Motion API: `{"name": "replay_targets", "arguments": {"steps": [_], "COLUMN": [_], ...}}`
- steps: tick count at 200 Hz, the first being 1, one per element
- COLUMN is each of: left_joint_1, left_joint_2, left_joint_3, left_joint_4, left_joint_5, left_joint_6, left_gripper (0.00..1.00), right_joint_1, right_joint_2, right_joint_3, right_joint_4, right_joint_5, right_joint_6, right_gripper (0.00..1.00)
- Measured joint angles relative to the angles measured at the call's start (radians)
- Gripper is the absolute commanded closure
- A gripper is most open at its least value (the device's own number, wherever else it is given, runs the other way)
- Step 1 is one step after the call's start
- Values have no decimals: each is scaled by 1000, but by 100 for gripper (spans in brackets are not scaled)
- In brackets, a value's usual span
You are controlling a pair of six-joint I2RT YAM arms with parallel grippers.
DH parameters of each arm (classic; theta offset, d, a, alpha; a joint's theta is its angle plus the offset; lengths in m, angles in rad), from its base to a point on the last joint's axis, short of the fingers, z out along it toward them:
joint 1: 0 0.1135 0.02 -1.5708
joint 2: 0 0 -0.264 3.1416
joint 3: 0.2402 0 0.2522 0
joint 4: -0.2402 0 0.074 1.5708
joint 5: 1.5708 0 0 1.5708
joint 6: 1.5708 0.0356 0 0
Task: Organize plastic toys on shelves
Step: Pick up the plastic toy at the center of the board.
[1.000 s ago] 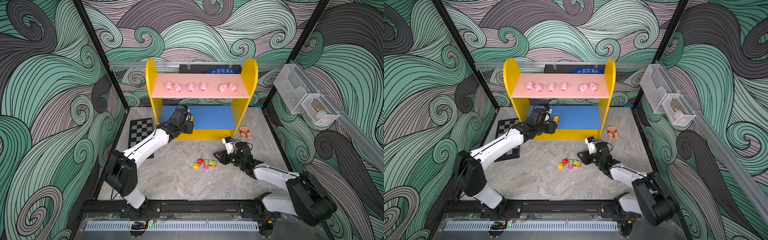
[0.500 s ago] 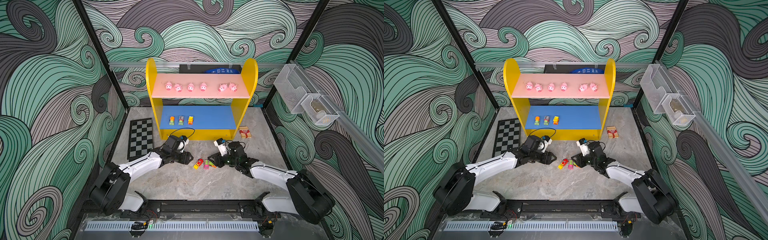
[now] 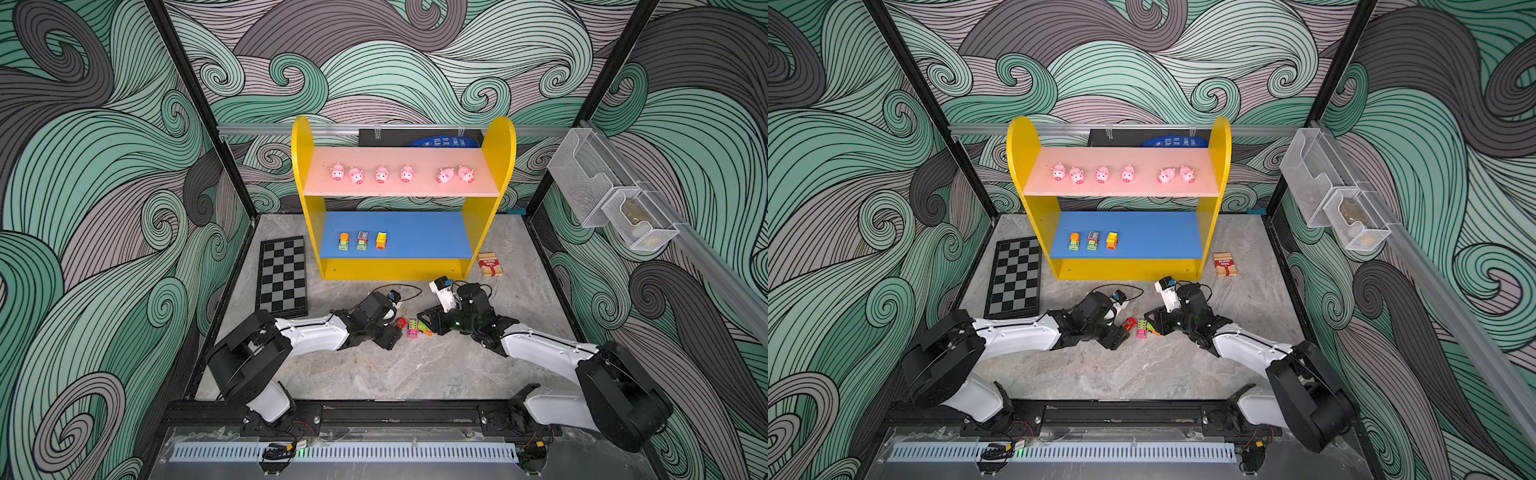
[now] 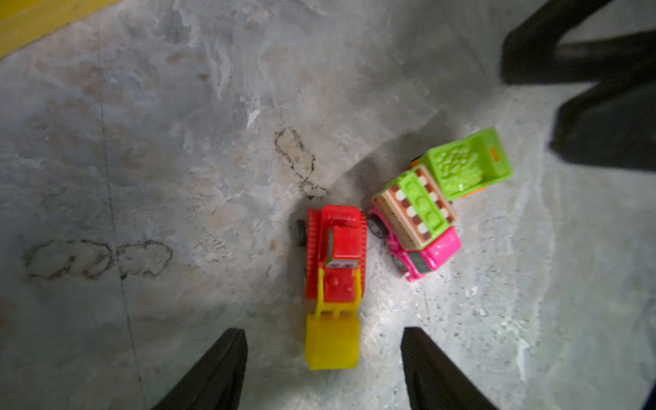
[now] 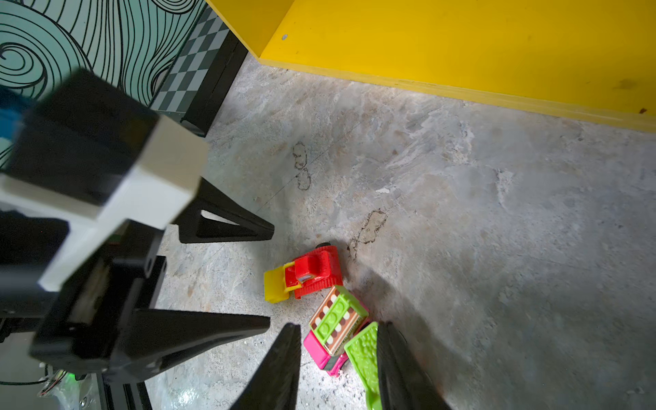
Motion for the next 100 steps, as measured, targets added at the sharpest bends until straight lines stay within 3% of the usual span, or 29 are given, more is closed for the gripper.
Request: {"name": "replay_targets", "arguments": {"steps": [60,100], "left_joint_1": [-14,-22], "left_joint_2": [25,79], "left_joint_3": [0,12], "left_joint_4": [72,112], "left_joint_5": [-49,-58], "left_joint_6": [11,7], "left_gripper": [37,54], "right_joint_1": [0,0], "right_joint_2": [-3,-3], "right_joint_3": [0,2], "right_joint_4": [-3,-4], "right_joint_5": [0,-1], "right_joint_6": [0,0], "right_gripper": [61,60]}}
